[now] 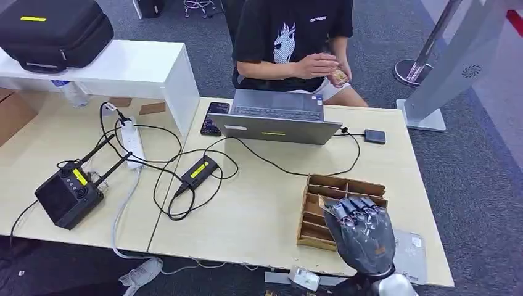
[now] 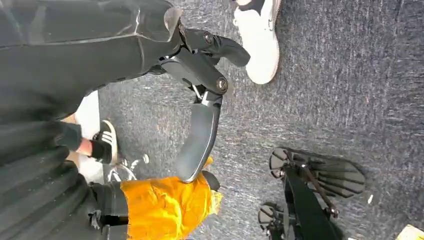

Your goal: Pass the card to the sensor for recognition and then transmit it.

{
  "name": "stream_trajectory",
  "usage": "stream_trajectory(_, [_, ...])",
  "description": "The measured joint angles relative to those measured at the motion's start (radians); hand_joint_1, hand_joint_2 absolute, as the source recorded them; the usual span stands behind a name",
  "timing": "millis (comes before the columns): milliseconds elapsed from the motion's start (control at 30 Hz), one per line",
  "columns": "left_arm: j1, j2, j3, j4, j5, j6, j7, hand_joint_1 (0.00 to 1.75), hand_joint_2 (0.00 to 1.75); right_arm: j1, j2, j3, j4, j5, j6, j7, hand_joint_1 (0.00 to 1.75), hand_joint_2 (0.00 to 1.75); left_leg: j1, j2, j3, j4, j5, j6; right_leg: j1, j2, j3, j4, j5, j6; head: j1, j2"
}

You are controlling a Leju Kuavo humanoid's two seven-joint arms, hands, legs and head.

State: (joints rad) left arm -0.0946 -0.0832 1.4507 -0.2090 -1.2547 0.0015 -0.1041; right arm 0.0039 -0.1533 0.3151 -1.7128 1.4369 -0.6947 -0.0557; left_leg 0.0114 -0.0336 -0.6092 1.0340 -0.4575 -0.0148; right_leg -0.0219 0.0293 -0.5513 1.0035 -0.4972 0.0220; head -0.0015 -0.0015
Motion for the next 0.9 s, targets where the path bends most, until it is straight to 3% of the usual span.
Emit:
stream_trajectory(133, [-0.003, 0.001, -0.019, 0.000, -0.026, -0.013, 0.003, 0.00, 1.75, -0.178, -0.002, 0.003, 0.101, -0.153, 0.015, 0.001, 1.75, 1.75, 0.000, 0.002, 0.000, 0.000, 0.002, 0.000, 0.000, 0.002, 0.000, 0.000, 0.004, -0.001, 0.000, 0.000])
stream_trajectory(400, [-0.010, 0.008, -0.063, 0.000, -0.063, -0.035, 0.005, 0.00, 1.75, -0.651, -0.015, 0.025, 0.473, -0.362, 0.171, -0.001, 1.75, 1.75, 0.000, 0.000, -0.002, 0.000, 0.010, 0.001, 0.000, 0.001, -0.002, 0.000, 0.010, 0.002, 0.000, 0.000])
stream_trajectory(600, [-0.010, 0.010, -0.076, 0.000, -0.066, -0.043, 0.005, 0.00, 1.75, -0.791, -0.005, 0.063, 0.635, -0.459, 0.215, -0.012, 1.75, 1.75, 0.000, 0.000, -0.004, 0.000, 0.010, 0.001, 0.000, 0.001, -0.003, 0.000, 0.010, 0.002, 0.000, 0.000])
stream_trajectory(700, [-0.011, 0.010, -0.081, 0.000, -0.066, -0.046, 0.005, 0.00, 1.75, -0.824, 0.006, 0.079, 0.679, -0.528, 0.237, -0.032, 1.66, 1.75, 0.000, 0.000, -0.004, 0.000, 0.010, 0.001, 0.000, 0.001, -0.004, 0.000, 0.010, 0.002, 0.000, 0.000])
stream_trajectory(733, [-0.011, 0.010, -0.082, 0.000, -0.066, -0.048, 0.002, 0.00, 1.75, -0.832, 0.013, 0.084, 0.696, -0.580, 0.259, -0.049, 1.31, 1.75, 0.000, 0.000, -0.004, 0.000, 0.010, 0.001, 0.000, 0.001, -0.005, 0.000, 0.010, 0.002, 0.000, 0.000])
stream_trajectory(767, [-0.011, 0.010, -0.082, 0.000, -0.066, -0.049, 0.000, 0.00, 1.75, -0.838, 0.017, 0.087, 0.706, -0.617, 0.276, -0.062, 0.24, 1.75, 0.000, 0.000, -0.005, 0.000, 0.010, 0.001, 0.000, 0.001, -0.005, 0.000, 0.010, 0.002, 0.000, 0.000])
stream_trajectory(800, [-0.011, 0.010, -0.082, 0.000, -0.065, -0.050, -0.001, 0.00, 1.75, -0.841, 0.022, 0.091, 0.715, -0.652, 0.299, -0.076, 0.00, 1.75, 0.000, 0.000, -0.005, 0.000, 0.010, 0.001, 0.000, 0.001, -0.005, 0.000, 0.010, 0.002, 0.000, 0.000])
stream_trajectory(900, [-0.011, 0.011, -0.082, 0.000, -0.063, -0.053, -0.002, 0.00, 1.75, -0.843, 0.031, 0.111, 0.730, -0.735, 0.364, -0.115, 0.00, 1.75, 0.000, 0.000, -0.005, 0.000, 0.010, 0.001, 0.000, 0.001, -0.005, 0.000, 0.010, 0.002, 0.000, 0.000])
